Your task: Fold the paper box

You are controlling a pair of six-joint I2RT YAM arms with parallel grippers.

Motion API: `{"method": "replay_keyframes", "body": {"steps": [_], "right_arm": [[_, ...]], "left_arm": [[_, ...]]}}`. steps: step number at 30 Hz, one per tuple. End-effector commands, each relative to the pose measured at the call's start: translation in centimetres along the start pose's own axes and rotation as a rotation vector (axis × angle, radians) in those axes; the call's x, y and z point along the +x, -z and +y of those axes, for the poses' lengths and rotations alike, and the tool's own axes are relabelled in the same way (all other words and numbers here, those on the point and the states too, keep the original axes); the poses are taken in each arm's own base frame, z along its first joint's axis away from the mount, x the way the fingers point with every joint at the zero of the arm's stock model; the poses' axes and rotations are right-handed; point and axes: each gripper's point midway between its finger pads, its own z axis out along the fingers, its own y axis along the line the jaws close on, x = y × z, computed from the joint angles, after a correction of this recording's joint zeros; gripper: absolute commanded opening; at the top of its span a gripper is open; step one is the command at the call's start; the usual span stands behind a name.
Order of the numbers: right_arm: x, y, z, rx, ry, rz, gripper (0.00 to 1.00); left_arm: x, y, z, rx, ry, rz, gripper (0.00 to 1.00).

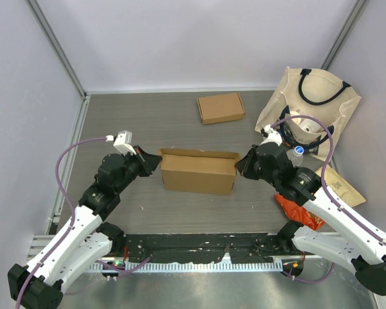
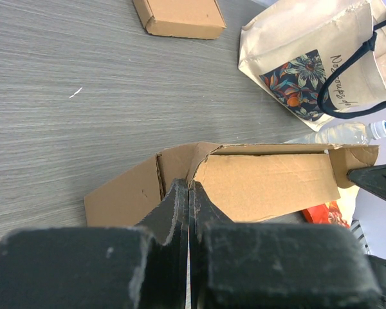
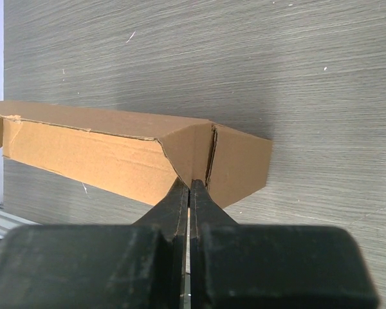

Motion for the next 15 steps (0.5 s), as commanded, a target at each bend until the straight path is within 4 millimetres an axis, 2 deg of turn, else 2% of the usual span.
{"method": "replay_keyframes", "body": {"steps": [1,3,6,7,9,10,13,14,15], "right_arm": [[0.8,-0.3,-0.4,0.016,0.026,0.022,0.01],[1.4,-0.6,-0.9,0.014,0.060,0.025,0.01],[2.5,-1.0,-2.6,0.039,0.157,0.014,0.01],[2.9,-1.0,-3.8,0.063,0.199,-0.002,0.01],[3.4,-1.3,-4.6,0.066,0.217,-0.018,0.01],[3.1,-1.1,-4.2,0.046,0.208,-0.036,0.01],[1.9,-0.3,-2.5,-0.006,0.163,-0.060,0.09],[1.8,-0.2,-1.7,-0.027,0.146,-0.048,0.22],[0.4,0.7,-0.4,-0.054,0.130,-0.068,0.31]], "left_arm": [[1.7,0.1,0.2,0.002,0.009,0.056,0.00],[2.0,0.2,0.5,-0.005,0.008,0.058,0.00],[2.5,0.3,1.1,-0.017,0.009,0.061,0.00],[2.5,0.4,1.1,-0.015,0.010,0.055,0.00],[2.9,0.5,1.4,-0.023,0.008,0.055,0.00],[2.8,0.7,1.4,-0.020,0.007,0.043,0.00],[3.2,0.9,2.0,-0.038,0.010,0.044,0.00],[3.5,0.9,2.2,-0.044,0.008,0.051,0.00],[3.5,0.9,2.3,-0.049,0.004,0.050,0.00]]}}
